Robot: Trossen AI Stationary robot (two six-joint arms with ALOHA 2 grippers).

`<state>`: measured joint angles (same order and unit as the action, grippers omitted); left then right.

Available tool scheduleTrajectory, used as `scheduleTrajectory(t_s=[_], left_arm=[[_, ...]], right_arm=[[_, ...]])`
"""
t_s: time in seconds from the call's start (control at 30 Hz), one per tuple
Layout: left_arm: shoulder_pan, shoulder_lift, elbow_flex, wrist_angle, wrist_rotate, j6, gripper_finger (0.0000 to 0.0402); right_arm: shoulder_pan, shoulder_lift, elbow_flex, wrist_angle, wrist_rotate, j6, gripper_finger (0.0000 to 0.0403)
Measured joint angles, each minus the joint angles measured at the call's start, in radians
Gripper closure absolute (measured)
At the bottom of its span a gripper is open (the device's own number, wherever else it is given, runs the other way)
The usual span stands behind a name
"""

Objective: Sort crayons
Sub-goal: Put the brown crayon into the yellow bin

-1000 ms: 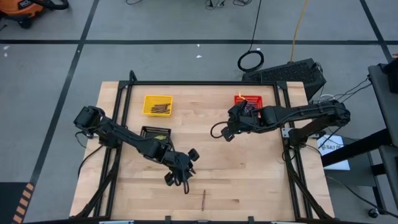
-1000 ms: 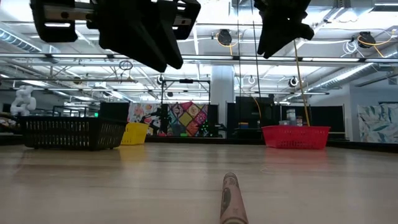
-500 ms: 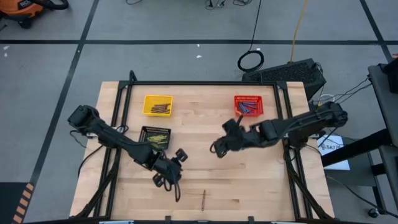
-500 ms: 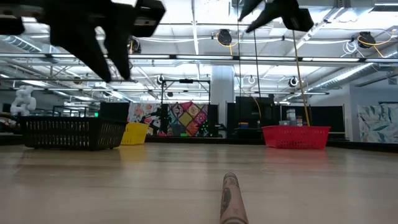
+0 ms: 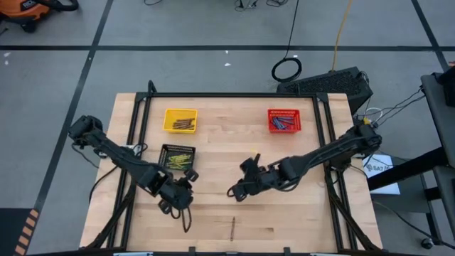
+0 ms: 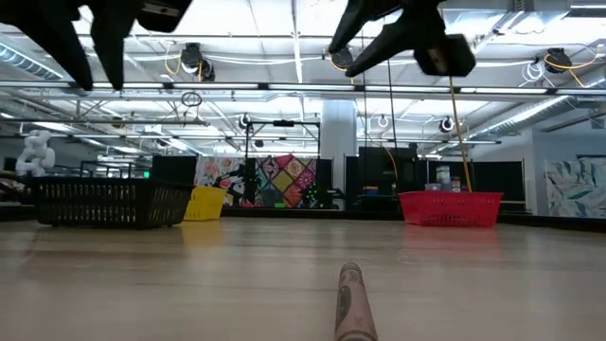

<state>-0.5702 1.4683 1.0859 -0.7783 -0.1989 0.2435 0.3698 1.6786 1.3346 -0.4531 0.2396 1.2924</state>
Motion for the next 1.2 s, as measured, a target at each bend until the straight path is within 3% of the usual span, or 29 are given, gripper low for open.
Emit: scheduleTrajectory(t_s=[0.23, 0.4, 0.57, 0.83, 1.2], left_arm=[[-0.024, -0.046, 0.000, -0.117, -0.024, -0.083, 0.0324], [-0.028, -0.053, 0.000, -0.176, -0.040, -0.158, 0.0324], [-0.028, -0.053, 0.000, -0.225, -0.041, -0.207, 0.0324], [-0.028, -0.053, 0.000, -0.238, -0.042, -0.213, 0.0324], [-0.028, -0.053, 0.000, -0.237, -0.041, -0.213, 0.0324]], right_arm=[[-0.002, 0.111, 0.000, 0.269, -0.191, 0.109, 0.0308], [0.029, 0.137, 0.000, 0.269, -0.178, 0.227, 0.0322], [0.068, 0.136, 0.000, 0.242, -0.091, 0.333, 0.0340], [0.131, 0.136, 0.000, 0.260, -0.029, 0.446, 0.0350], [0.154, 0.136, 0.017, 0.187, -0.060, 0.368, 0.0333]])
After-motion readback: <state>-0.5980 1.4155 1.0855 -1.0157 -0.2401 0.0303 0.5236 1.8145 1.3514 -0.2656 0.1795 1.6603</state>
